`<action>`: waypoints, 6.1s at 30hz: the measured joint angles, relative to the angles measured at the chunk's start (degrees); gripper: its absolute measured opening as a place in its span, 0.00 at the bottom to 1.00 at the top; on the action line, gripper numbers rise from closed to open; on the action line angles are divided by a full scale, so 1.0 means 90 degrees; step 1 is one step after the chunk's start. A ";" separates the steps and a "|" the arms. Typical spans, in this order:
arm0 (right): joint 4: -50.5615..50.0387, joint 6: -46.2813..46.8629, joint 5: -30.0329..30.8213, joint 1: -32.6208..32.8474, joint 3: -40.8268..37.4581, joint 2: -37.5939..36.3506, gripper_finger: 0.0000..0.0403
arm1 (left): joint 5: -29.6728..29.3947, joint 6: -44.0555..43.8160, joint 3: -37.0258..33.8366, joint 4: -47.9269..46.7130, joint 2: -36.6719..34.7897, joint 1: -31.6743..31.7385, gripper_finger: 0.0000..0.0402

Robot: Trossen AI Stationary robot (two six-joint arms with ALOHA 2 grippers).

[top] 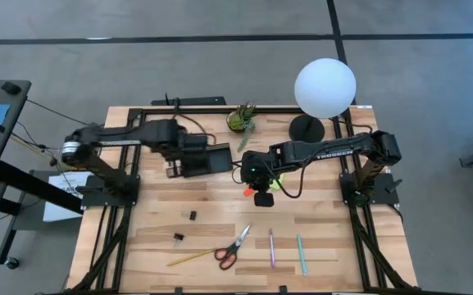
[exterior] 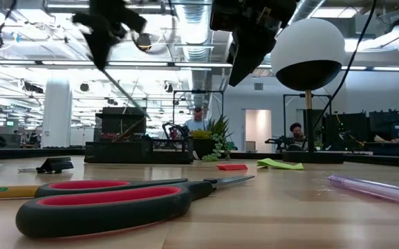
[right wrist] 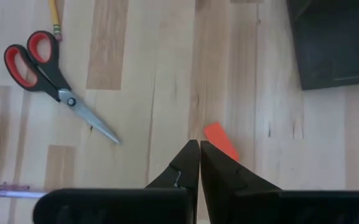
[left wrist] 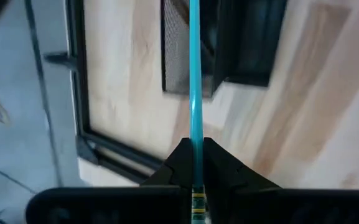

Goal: Pick and place office supplies into organizer
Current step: Put the blue pencil into the black desk organizer, then put the yellow pencil into the black desk organizer

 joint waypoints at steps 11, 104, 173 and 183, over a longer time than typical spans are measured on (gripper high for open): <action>-0.0086 -0.0049 -0.0017 -0.0026 0.0000 0.0000 0.02 | -0.0240 -0.0033 0.0470 -0.0034 -0.0116 -0.0105 0.01; -0.0320 -0.0214 -0.0024 -0.0221 -0.0049 -0.0005 0.02 | -0.2150 0.5534 0.0933 0.0057 0.1898 -0.0125 0.08; 0.5481 0.3842 0.0376 0.4495 -0.6430 -0.4912 0.02 | -0.3117 -0.4688 -0.0403 0.5330 -0.1157 -0.4492 0.13; 0.5147 0.3973 0.0468 0.4629 -0.6176 -0.4680 0.02 | 0.2473 -0.0268 -0.0390 0.8795 -0.1545 -0.3136 0.13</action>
